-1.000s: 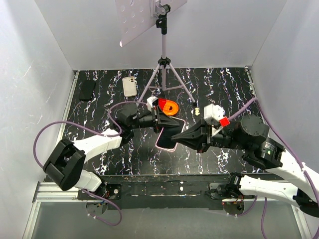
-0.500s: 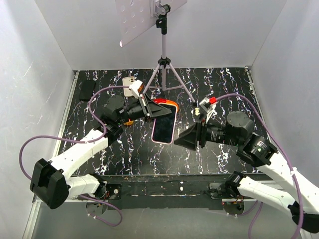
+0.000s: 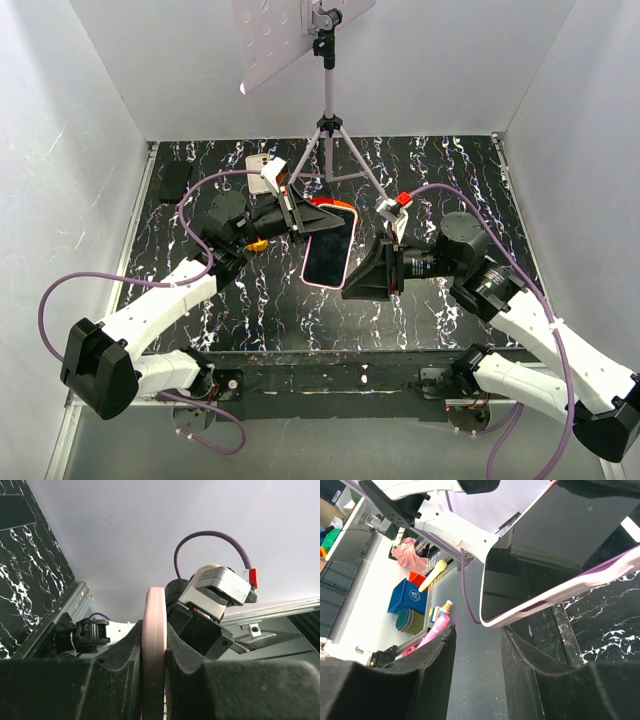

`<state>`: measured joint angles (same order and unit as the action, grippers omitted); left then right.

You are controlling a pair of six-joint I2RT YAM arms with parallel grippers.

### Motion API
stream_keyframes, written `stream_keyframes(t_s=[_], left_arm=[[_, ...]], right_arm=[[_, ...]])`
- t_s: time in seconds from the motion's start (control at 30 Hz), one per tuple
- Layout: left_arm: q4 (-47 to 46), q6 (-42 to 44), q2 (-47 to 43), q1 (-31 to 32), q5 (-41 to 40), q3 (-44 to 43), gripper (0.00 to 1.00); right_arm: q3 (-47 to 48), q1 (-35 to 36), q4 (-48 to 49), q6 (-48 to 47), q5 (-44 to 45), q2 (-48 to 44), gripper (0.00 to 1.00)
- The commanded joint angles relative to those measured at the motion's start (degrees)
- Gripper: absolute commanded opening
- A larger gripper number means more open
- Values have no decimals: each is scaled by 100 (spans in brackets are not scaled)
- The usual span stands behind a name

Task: Take the phone out of the phone case
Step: Remove the phone case from the phone.

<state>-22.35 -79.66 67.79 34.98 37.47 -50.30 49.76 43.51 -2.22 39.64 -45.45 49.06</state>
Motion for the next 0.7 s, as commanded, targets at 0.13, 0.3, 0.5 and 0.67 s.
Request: stream_keyframes(t_s=[0.13, 0.3, 0.5, 0.67], left_arm=[[-454, -261, -213, -44, 155, -85, 0], [-420, -261, -354, -35, 15, -23, 0], [-235, -190, -635, -35, -416, 161, 0], [-270, -225, -679, -35, -452, 258, 0]], right_arm=[[-63, -35, 1171, 167, -439, 218, 36], [-159, -26, 1390, 342, -245, 297, 40], [-309, -26, 1724, 633, -253, 394, 41], [-379, -26, 1944, 730, -289, 368, 41]])
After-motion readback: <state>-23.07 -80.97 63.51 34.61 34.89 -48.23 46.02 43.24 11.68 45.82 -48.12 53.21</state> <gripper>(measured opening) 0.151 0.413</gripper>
